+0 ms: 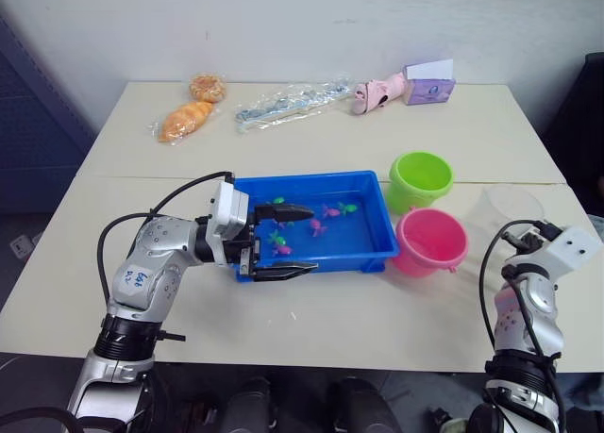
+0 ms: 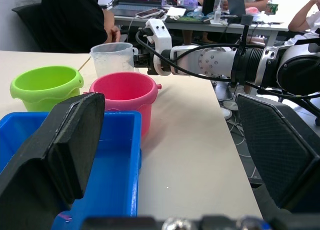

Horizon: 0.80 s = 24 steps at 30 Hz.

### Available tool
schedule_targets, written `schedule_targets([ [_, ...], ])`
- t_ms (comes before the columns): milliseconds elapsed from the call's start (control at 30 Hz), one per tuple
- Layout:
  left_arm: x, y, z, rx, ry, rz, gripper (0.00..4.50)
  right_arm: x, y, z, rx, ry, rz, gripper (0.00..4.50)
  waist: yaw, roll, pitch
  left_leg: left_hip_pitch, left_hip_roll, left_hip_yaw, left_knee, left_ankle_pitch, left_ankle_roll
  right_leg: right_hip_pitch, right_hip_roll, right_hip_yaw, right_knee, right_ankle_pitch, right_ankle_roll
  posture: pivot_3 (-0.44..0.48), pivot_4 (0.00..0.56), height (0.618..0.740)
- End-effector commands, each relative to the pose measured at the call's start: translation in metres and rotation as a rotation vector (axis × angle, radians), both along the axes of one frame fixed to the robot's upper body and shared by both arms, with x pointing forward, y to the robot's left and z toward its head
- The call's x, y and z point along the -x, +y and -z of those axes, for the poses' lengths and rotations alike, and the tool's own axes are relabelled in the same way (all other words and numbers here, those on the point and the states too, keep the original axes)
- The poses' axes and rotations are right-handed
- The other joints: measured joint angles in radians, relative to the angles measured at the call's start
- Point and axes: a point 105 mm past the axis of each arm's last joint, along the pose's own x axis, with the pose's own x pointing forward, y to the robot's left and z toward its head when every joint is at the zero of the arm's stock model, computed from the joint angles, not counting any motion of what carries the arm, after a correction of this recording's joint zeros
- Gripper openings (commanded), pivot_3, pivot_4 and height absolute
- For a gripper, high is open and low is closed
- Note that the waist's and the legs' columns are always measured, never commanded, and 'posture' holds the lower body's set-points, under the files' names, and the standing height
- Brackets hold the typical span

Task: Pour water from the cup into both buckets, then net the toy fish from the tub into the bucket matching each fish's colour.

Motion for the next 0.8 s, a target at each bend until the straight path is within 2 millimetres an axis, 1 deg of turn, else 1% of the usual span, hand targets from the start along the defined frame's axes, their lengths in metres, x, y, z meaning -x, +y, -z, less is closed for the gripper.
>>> schedule_targets([
  [33, 0.004, 0.002, -0.012, 0.005, -0.049, -0.001, 4.5, 0.015, -0.009, -0.008, 0.051, -0.046, 0.041, 1.09, 0.002, 0.0, 0.0, 0.0, 0.0, 0.0, 0.0, 0.0, 0.0, 0.0, 0.0, 0.0, 0.0, 0.0, 0.0, 0.0, 0.15, 0.74],
  [133, 0.004, 0.004, -0.011, -0.001, -0.043, -0.01, 4.5, 0.028, -0.006, -0.006, 0.064, -0.04, 0.039, 2.63, 0.002, 0.0, 0.0, 0.0, 0.0, -0.001, 0.0, 0.0, 0.001, 0.0, 0.0, 0.0, 0.0, 0.0, 0.0, 0.0, 0.15, 0.74],
  [200, 0.004, 0.006, -0.009, -0.006, -0.036, -0.015, 4.5, 0.038, -0.003, -0.003, 0.065, -0.036, 0.036, 3.58, 0.001, 0.0, 0.0, 0.0, 0.0, -0.001, 0.0, 0.0, 0.001, 0.0, 0.0, 0.0, 0.0, 0.0, 0.0, 0.0, 0.15, 0.74],
  [233, 0.004, 0.006, -0.009, -0.008, -0.034, -0.016, 4.5, 0.044, -0.001, -0.003, 0.055, -0.042, 0.034, 4.19, 0.001, 0.0, 0.0, 0.0, 0.0, -0.001, 0.0, 0.0, 0.001, 0.0, 0.0, 0.0, 0.0, 0.0, 0.0, 0.0, 0.15, 0.74],
  [267, 0.004, 0.008, -0.009, -0.011, -0.031, -0.021, 4.5, 0.051, 0.001, -0.001, 0.047, -0.035, 0.026, 4.45, -0.001, 0.0, 0.0, 0.0, 0.0, -0.001, 0.0, 0.0, 0.001, 0.0, 0.0, 0.0, 0.0, 0.0, 0.0, 0.0, 0.15, 0.74],
  [367, 0.002, 0.015, -0.007, -0.021, -0.021, -0.046, 4.5, 0.073, 0.016, 0.005, 0.011, -0.014, -0.031, 4.45, 0.0, 0.0, 0.0, 0.001, 0.0, -0.001, -0.001, 0.0, 0.0, 0.0, 0.0, 0.0, 0.0, 0.0, 0.0, 0.0, 0.15, 0.74],
  [433, 0.001, 0.024, -0.005, -0.034, -0.013, -0.079, 4.5, 0.09, 0.028, 0.005, 0.025, 0.007, -0.094, 4.45, -0.001, 0.0, 0.0, 0.001, 0.0, -0.001, -0.003, 0.0, 0.0, 0.0, 0.0, 0.0, 0.0, 0.0, 0.0, 0.0, 0.15, 0.74],
  [467, -0.001, 0.03, -0.004, -0.04, -0.012, -0.107, 4.5, 0.098, 0.037, 0.001, 0.037, 0.006, -0.154, 4.45, -0.001, 0.001, 0.0, 0.001, 0.0, -0.001, -0.004, -0.001, 0.0, -0.001, 0.0, 0.0, -0.001, 0.0, 0.0, 0.0, 0.15, 0.74],
  [500, -0.003, 0.038, -0.004, -0.044, -0.009, -0.145, 4.5, 0.105, 0.045, -0.01, 0.065, -0.021, -0.223, 4.45, 0.0, 0.001, 0.0, 0.001, 0.0, -0.001, -0.004, -0.001, 0.0, -0.001, 0.0, 0.0, -0.001, 0.0, 0.0, 0.0, 0.15, 0.74],
  [600, -0.008, 0.063, -0.001, -0.04, 0.013, -0.267, 4.5, 0.116, 0.068, -0.045, 0.166, -0.093, -0.434, 4.45, -0.007, 0.001, 0.0, 0.001, 0.0, 0.0, -0.006, -0.002, 0.003, -0.001, -0.001, 0.001, -0.002, 0.0, 0.0, 0.0, 0.15, 0.74],
  [667, -0.007, 0.088, 0.005, -0.059, 0.029, -0.377, 4.5, 0.119, 0.087, -0.071, 0.314, -0.11, -0.622, 4.45, -0.011, 0.0, 0.0, 0.002, 0.0, 0.0, -0.006, -0.004, 0.006, 0.0, -0.001, 0.001, -0.003, 0.0, 0.0, 0.0, 0.15, 0.74],
  [733, -0.006, 0.105, 0.009, -0.081, 0.012, -0.466, 4.5, 0.124, 0.1, -0.097, 0.417, -0.213, -0.736, 4.45, -0.016, 0.0, 0.0, 0.003, 0.0, 0.001, -0.006, -0.004, 0.006, 0.001, -0.001, 0.001, -0.003, 0.0, 0.0, 0.0, 0.15, 0.74],
  [767, -0.005, 0.119, 0.01, -0.081, 0.002, -0.537, 4.5, 0.127, 0.107, -0.106, 0.443, -0.255, -0.799, 4.45, -0.011, -0.002, 0.0, 0.004, 0.0, 0.0, -0.007, -0.004, 0.006, 0.001, -0.001, 0.001, -0.004, 0.0, 0.0, 0.0, 0.15, 0.74],
  [800, -0.005, 0.136, 0.012, -0.078, -0.009, -0.626, 4.5, 0.129, 0.115, -0.109, 0.474, -0.261, -0.878, 4.45, -0.006, -0.003, 0.0, 0.004, 0.001, -0.002, -0.008, -0.004, 0.006, 0.001, -0.001, 0.0, -0.004, 0.0, 0.0, 0.0, 0.15, 0.74],
])
